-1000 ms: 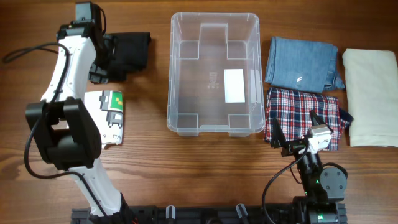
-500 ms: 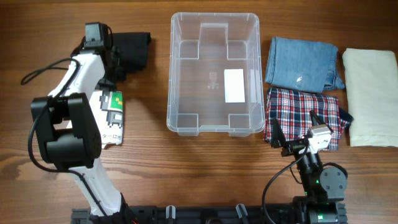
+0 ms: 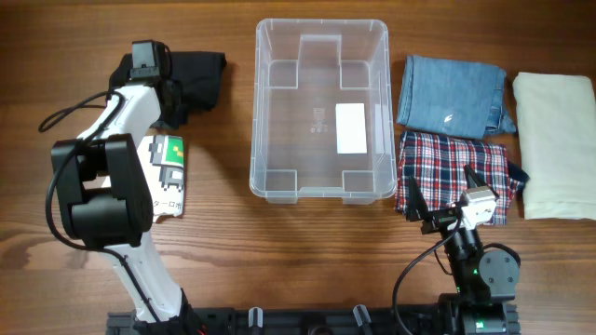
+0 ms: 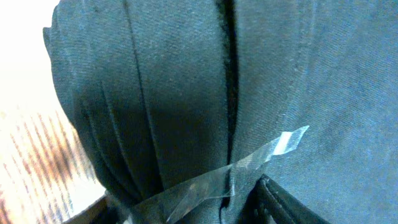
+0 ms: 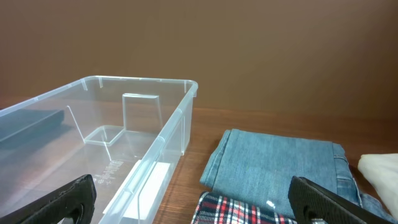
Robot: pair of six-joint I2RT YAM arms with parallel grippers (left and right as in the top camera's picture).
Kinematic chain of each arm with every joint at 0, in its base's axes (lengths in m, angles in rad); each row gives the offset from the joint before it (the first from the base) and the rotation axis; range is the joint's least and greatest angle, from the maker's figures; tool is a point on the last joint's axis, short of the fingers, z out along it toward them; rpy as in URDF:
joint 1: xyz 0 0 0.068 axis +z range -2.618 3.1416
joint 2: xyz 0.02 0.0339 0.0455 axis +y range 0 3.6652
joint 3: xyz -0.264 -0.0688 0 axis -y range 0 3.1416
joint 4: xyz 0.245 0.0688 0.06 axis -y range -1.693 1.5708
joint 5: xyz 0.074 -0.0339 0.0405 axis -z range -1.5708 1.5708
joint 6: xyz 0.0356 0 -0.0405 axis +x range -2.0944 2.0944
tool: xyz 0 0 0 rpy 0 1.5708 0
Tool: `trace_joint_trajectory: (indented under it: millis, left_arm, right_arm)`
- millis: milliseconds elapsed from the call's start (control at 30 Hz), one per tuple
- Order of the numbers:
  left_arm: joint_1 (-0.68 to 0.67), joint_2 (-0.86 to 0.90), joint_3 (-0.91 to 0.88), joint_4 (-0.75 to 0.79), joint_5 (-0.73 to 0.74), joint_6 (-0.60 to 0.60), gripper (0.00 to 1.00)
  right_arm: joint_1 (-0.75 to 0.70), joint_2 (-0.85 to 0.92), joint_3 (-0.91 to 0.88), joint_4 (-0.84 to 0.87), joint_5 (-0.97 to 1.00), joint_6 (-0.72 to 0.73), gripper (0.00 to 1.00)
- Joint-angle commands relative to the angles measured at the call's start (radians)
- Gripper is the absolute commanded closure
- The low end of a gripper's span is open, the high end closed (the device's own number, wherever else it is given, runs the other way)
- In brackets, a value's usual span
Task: Pack container
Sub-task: 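Reach the left gripper to the black garment and grasp it, then lift the black garment with the left gripper over the container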
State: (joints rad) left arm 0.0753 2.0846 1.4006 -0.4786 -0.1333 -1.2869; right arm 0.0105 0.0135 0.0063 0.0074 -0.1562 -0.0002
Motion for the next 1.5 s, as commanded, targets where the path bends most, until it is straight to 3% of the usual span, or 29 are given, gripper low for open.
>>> trace_joint_trajectory:
  millis: [0, 100, 133, 167, 567, 767, 900, 1033, 1267, 1467]
  left_arm:
    - [0.01, 0.04, -0.017, -0.044, -0.021, 0.042, 0.68]
    - [0.017, 0.026, -0.017, -0.045, -0.021, 0.096, 0.84]
    - [0.024, 0.011, -0.017, -0.045, -0.021, 0.135, 0.96]
    - [0.03, -0.002, -0.017, -0.045, -0.021, 0.165, 0.96]
    - [0.038, -0.282, -0.017, -0.049, 0.059, 0.489, 0.96]
    - [0.038, -0.509, -0.017, -0.027, 0.248, 0.503, 0.96]
    - [0.012, -0.641, -0.017, 0.016, 0.449, 0.509, 0.96]
    - [-0.083, -0.724, -0.017, 0.08, 0.636, 0.657, 0.96]
    - [-0.381, -0.71, -0.017, 0.112, 0.633, 0.905, 0.96]
    - [-0.479, -0.686, -0.016, 0.133, 0.479, 0.914, 0.96]
  right_arm:
    - [0.0, -0.006, -0.001, 0.005, 0.002, 0.007, 0.0]
    - [0.0, -0.006, -0.001, 0.005, 0.002, 0.007, 0.0]
    - [0.0, -0.006, -0.001, 0.005, 0.002, 0.007, 0.0]
    - [0.0, -0.006, -0.001, 0.005, 0.002, 0.007, 0.0]
    - [0.0, -0.006, -0.001, 0.005, 0.002, 0.007, 0.0]
    - [0.0, -0.006, -0.001, 0.005, 0.002, 0.006, 0.0]
    - [0.0, -0.006, -0.001, 0.005, 0.002, 0.007, 0.0]
    - [0.0, -0.006, -0.001, 0.005, 0.002, 0.007, 0.0]
    - [0.0, -0.006, -0.001, 0.005, 0.002, 0.007, 0.0]
    - [0.0, -0.006, -0.001, 0.005, 0.002, 0.007, 0.0]
